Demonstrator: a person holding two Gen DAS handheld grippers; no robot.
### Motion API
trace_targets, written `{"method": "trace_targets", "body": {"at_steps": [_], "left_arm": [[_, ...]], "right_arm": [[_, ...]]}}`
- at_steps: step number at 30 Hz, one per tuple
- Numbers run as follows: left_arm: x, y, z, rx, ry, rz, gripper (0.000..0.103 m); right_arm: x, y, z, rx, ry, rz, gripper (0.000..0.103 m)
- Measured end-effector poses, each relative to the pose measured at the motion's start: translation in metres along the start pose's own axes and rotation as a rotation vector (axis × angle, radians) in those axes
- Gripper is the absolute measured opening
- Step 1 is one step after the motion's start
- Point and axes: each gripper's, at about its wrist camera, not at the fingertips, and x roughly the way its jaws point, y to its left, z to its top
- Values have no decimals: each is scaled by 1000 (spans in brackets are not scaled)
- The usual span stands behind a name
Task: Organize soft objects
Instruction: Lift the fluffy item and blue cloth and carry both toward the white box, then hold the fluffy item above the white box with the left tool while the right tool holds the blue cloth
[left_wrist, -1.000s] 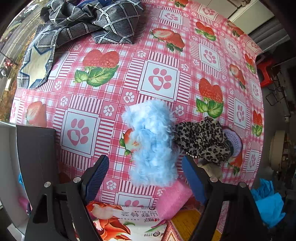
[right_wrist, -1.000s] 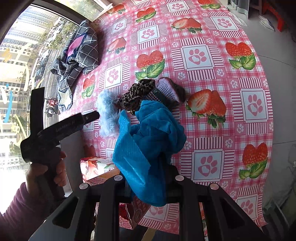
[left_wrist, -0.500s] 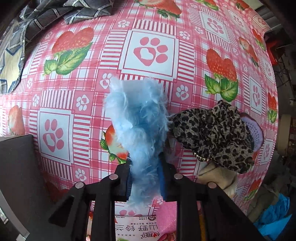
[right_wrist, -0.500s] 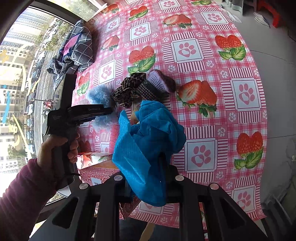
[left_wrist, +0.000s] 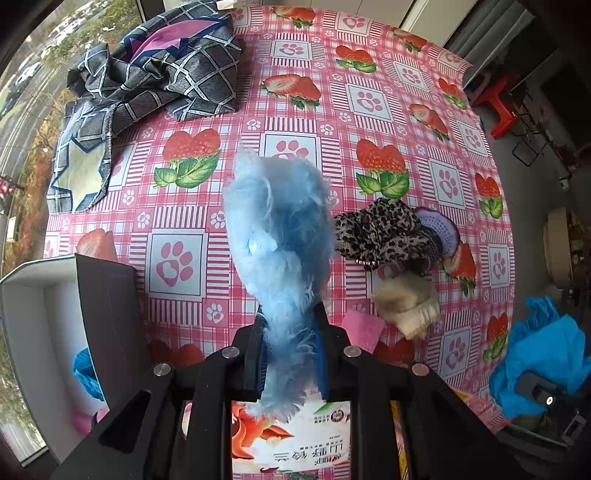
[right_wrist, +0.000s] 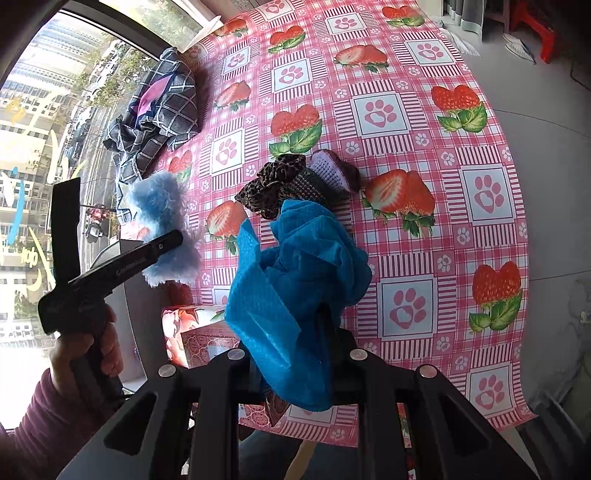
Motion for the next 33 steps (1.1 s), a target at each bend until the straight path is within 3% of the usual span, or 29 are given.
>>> {"method": "trace_targets", "body": {"at_steps": [14, 25, 33], "left_arm": [[-54, 11, -76, 123, -48, -26, 23], [-93, 52, -109, 96, -94, -17, 23], [-129, 97, -126, 36, -158, 19, 23]], "right_arm": [[-31, 37, -46, 31, -99, -46, 22], [-22, 91, -87, -33, -81, -22, 22], [-3, 147, -95, -137, -34, 15, 22]]}}
